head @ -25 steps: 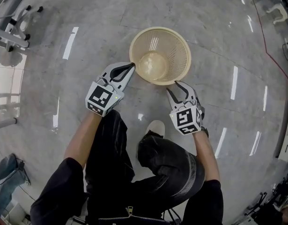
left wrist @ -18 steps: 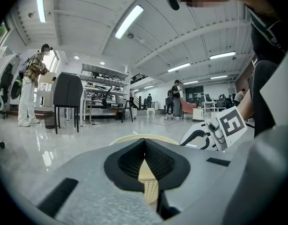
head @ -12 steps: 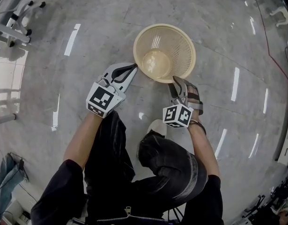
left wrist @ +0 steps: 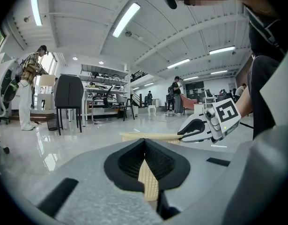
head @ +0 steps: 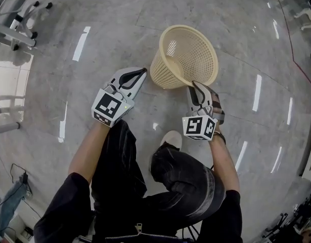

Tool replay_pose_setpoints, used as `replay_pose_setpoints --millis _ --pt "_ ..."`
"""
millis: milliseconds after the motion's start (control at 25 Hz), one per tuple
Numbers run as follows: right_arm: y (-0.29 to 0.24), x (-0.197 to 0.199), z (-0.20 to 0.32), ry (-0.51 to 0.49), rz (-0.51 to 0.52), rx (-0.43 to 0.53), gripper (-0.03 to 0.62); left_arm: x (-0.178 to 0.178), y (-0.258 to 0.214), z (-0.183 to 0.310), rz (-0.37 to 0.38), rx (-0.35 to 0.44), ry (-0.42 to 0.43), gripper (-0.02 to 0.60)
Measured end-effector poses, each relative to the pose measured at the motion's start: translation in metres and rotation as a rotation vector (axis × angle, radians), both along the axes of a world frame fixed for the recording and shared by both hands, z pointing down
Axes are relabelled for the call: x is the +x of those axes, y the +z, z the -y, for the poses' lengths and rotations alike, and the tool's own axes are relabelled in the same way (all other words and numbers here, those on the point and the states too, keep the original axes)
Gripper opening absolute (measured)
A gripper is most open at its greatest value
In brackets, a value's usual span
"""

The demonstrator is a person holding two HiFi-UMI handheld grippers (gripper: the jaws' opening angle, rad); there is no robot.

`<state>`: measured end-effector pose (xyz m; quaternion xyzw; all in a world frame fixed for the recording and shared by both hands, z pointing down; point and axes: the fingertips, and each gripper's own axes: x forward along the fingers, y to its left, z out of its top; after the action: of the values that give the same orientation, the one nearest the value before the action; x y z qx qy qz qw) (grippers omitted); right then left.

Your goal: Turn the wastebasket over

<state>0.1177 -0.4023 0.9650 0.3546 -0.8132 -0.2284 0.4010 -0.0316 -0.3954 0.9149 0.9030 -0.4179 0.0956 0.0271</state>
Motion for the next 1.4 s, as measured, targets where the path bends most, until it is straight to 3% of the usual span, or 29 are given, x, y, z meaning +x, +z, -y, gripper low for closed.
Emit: replay_pose_setpoints --millis 120,280,440,560,680,760,1000,1200,1400 --pt "-0.015 0.010 0.005 0.069 0.138 -0.049 0.046 0.005 0.000 0.002 0.001 0.001 0.014 0.006" --pt "-0.020 0.042 0.015 0.268 0.417 -0.203 0.044 0.022 0.008 0.010 0.009 -0.004 0.076 0.006" --pt "-0.003 0.086 0.014 0.427 0.596 -0.308 0.044 0.035 0.036 0.026 0.018 -0.031 0.114 0.006" --pt "0.014 0.119 0.011 0.552 0.672 -0.354 0.044 0.042 0.065 0.034 0.026 -0.073 0.145 0.008" --pt "0.034 0.148 0.008 0.660 0.660 -0.358 0.048 0.051 0.090 0.037 0.018 -0.127 0.179 0.013" --pt "0.044 0.158 0.002 0.696 0.647 -0.367 0.048 0.061 0.108 0.034 0.022 -0.168 0.207 0.051" --pt "0.024 0.153 0.013 0.682 0.617 -0.324 0.052 0.077 0.122 0.032 0.004 -0.185 0.251 0.098" --pt "0.021 0.158 0.055 0.691 0.523 -0.358 0.112 0.067 0.120 0.032 0.013 -0.184 0.233 0.098" --pt "0.028 0.159 0.071 0.714 0.494 -0.378 0.088 0.056 0.132 0.026 0.002 -0.220 0.216 0.098"
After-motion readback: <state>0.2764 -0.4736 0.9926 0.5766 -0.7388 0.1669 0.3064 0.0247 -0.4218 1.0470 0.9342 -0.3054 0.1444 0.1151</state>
